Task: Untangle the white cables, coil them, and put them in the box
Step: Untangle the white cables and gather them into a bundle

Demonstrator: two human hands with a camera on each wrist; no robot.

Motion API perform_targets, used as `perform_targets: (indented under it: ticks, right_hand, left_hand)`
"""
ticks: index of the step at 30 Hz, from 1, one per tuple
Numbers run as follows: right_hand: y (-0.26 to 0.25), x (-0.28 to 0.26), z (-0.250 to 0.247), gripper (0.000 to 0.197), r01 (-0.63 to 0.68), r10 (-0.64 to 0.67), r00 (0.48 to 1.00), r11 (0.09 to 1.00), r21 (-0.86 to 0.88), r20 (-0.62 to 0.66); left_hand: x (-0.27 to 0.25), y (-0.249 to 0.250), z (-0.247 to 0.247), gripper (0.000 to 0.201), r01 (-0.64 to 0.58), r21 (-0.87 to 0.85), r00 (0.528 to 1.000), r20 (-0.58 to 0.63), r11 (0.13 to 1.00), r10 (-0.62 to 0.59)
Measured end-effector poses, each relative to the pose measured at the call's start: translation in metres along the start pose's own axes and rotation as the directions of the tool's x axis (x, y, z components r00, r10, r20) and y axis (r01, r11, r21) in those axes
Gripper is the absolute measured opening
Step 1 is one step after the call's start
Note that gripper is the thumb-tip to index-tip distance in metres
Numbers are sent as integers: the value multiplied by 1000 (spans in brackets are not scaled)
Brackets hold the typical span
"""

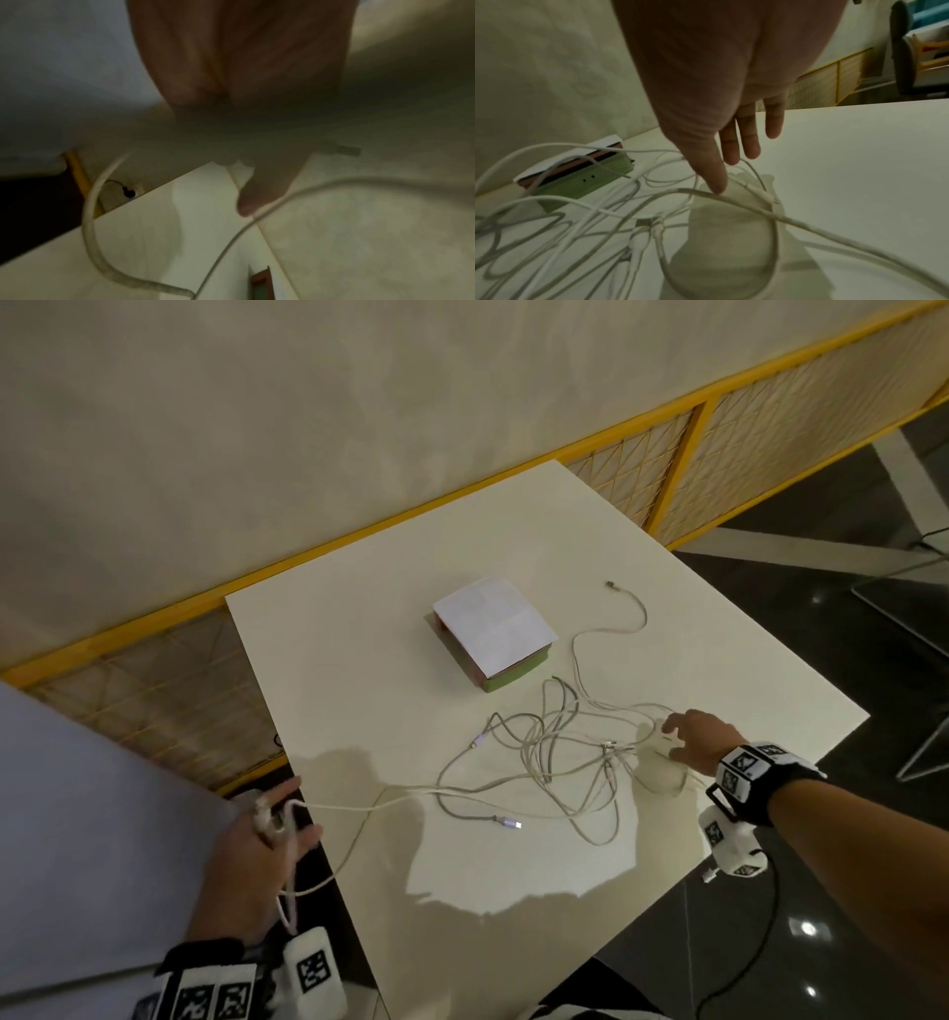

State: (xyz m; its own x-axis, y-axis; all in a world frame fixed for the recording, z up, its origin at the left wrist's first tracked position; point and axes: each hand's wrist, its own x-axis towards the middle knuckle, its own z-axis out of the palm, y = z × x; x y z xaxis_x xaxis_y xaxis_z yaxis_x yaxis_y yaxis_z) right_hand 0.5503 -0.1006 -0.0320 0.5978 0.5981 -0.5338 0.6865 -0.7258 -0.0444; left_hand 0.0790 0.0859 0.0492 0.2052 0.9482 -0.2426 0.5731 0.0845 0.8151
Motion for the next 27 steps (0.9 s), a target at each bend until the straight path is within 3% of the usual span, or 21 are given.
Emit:
perform_targets:
  ticks: [3, 5, 8, 11, 13, 15, 18, 20, 22, 27]
  right_hand:
    - [-1, 1, -2, 45, -10, 13, 999, 996, 83, -43]
    - [-4, 0, -4, 42, 18, 23, 974, 984, 178, -226]
    - [-23, -6, -3, 28, 248, -90, 888, 919, 306, -450]
    - [-47, -11, 12, 24, 376, -273, 888, 894, 244, -371]
    - [-57, -10, 24, 31, 423, -375, 890, 891, 164, -260]
    - [-59, -10, 33, 38, 428, -410, 898, 899, 98, -160]
    - [-53, -14, 37, 39, 354, -350, 930, 935, 22, -110]
    - [-45, -15, 40, 35, 295, -291, 947, 955, 11, -137]
    - [-36, -16, 44, 31, 221, -218, 964, 975, 4, -151]
    - [-28, -13, 55, 27, 111, -112, 982, 994, -12, -150]
  left_hand:
    - [-4, 5, -2, 31, -11, 148, 999, 35, 989, 6]
    - [-6, 9, -2, 37, -12, 162, 1000, 15, 987, 10]
    - [-7, 13, 0, 39, 3, 38, 997, -77, 999, -1]
    - [-3, 16, 5, 45, 22, -313, 989, -130, 949, -66]
    - [-1, 23, 8, 51, 14, -436, 988, -135, 900, -81]
    - [-1, 30, 10, 37, -24, -402, 989, -143, 915, -36]
    - [2, 29, 8, 17, -166, -185, 967, -223, 969, 123]
    - [6, 22, 7, 17, -184, -92, 946, -288, 979, 151]
    - [8, 17, 9, 27, -174, -119, 940, -316, 977, 129]
    - [2, 32, 24, 27, -187, -163, 952, -272, 969, 138]
